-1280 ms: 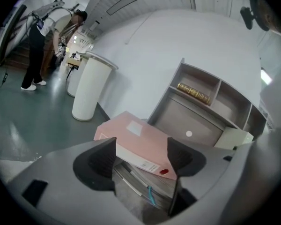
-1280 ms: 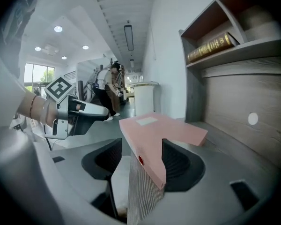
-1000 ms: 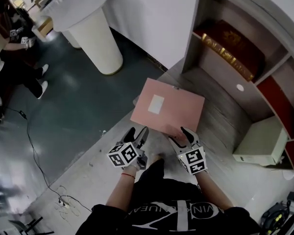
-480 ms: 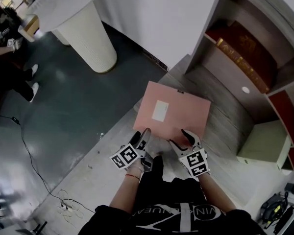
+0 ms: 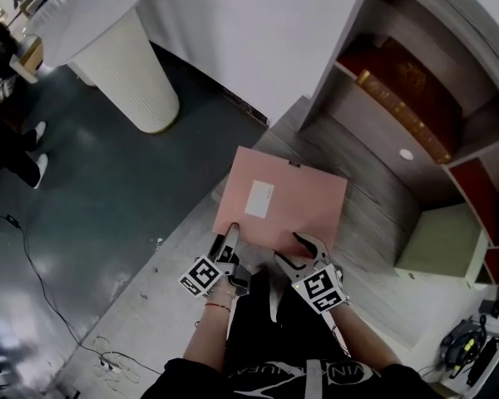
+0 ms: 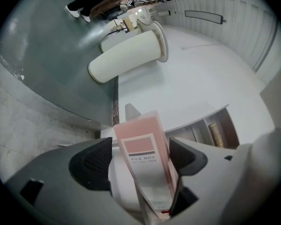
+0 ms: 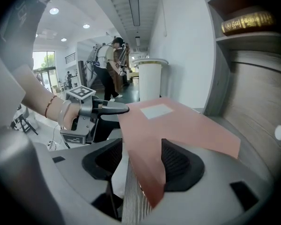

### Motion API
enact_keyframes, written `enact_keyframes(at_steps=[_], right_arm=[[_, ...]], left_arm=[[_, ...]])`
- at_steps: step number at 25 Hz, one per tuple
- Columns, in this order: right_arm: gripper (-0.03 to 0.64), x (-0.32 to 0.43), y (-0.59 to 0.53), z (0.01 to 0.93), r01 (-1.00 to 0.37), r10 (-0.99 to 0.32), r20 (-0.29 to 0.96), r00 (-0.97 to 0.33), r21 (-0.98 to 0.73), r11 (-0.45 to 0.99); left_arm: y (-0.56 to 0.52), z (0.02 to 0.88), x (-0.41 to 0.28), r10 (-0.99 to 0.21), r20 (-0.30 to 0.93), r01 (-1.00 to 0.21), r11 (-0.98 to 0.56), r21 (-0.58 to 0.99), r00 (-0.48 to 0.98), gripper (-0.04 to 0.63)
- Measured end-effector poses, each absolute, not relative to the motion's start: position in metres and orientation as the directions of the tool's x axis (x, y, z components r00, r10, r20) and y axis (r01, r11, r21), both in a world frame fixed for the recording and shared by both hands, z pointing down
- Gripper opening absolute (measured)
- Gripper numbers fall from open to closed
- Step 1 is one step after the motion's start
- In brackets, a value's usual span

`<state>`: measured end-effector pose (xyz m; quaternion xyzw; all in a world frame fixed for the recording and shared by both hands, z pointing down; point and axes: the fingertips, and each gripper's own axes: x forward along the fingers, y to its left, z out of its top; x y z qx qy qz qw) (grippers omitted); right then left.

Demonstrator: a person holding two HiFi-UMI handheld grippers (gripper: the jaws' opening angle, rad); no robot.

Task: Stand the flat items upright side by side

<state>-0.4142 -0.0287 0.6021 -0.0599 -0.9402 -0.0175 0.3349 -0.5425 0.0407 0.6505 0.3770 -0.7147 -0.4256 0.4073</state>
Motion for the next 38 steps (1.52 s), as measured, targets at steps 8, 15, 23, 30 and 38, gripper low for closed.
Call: enact_keyframes(at_steps=[8, 15, 23, 30, 38], right_arm=[[0.268, -0.408, -0.026, 0.601, 0.13, 0.091, 0.617, -0.781, 0.019, 0.991], [0.265, -0.385, -0.042, 0.583, 0.065, -0.004, 0.596, -0.803, 0.093, 0.994], [0.222, -0.334, -0.098, 0.561, -0.181, -0.194, 0.526, -0.828, 0.076, 0.981], [0.225, -0.277, -0.142, 0.545, -0.375, -0.341, 0.472, -0.813, 0.023, 0.927], [0.225, -0.221, -0.173, 0.537, -0.485, -0.425, 0.429, -0.797, -0.035, 0.874]], left_arm=[[0.034, 0.624, -0.542, -0.885, 0.207, -0.223, 0.321, 0.921, -0.417, 0.321], [0.009, 0.557, -0.522, -0.888, 0.202, -0.389, 0.373, 0.843, -0.414, 0.303], [-0.067, 0.49, -0.467, -0.942, 0.15, -0.583, 0.306, 0.753, -0.301, 0.282], [-0.137, 0.455, -0.397, -0.981, 0.163, -0.737, 0.189, 0.649, -0.108, 0.283], [-0.183, 0.426, -0.324, -0.988, 0.155, -0.847, 0.074, 0.527, 0.01, 0.284]])
